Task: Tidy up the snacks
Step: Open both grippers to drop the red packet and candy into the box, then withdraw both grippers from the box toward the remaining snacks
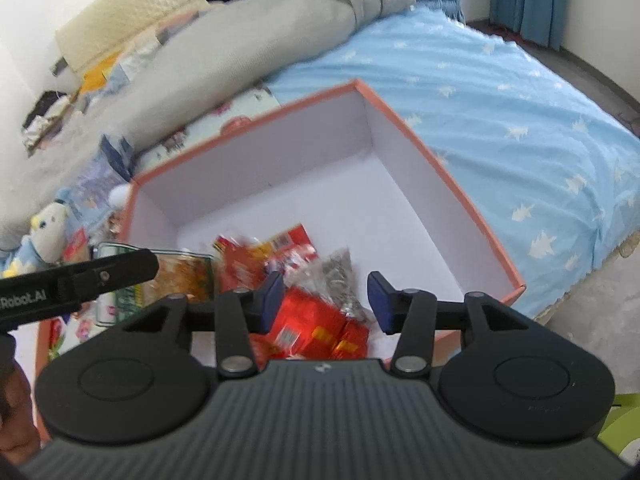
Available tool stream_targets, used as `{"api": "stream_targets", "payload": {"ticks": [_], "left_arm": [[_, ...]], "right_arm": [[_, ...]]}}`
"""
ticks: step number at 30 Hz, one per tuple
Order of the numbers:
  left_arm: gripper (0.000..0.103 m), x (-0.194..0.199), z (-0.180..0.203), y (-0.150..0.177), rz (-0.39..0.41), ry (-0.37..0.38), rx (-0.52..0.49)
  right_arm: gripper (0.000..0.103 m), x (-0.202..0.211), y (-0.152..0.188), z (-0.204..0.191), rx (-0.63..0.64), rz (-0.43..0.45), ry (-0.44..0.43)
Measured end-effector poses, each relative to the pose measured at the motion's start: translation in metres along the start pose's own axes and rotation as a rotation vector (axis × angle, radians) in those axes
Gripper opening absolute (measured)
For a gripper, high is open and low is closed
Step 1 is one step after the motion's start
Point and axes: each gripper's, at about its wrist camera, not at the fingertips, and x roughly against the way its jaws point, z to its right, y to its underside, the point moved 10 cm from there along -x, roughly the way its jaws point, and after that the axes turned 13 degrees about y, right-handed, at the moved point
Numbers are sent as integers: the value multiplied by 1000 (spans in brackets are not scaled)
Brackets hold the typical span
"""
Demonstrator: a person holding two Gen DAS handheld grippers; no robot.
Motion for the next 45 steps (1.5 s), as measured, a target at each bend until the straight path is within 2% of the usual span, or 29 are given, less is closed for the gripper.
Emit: {"api": "stream_targets", "payload": {"ticks": [7, 12, 18, 25, 31, 39, 45], "left_arm": [[70, 68, 7, -5, 113, -8, -35], [70, 120, 3, 5, 190, -24, -51], [70, 184, -16, 33, 277, -38, -46], [70, 237, -56, 69, 326, -107, -21], [70, 256, -85, 98, 337, -145, 18], [70, 264, -117, 134, 296, -204, 83], [77, 259, -141, 147, 289, -235, 143]], "right_arm": [[49, 61, -8, -21, -4, 143, -47], [49, 100, 4, -46, 3, 223, -93], [49, 125, 29, -80, 15, 253, -158], [49, 138, 59, -119, 53, 255, -218], [49, 142, 84, -142, 86, 261, -240], [49, 140, 121, -168, 176, 236, -287], [49, 132, 133, -182, 220, 224, -300]]}}
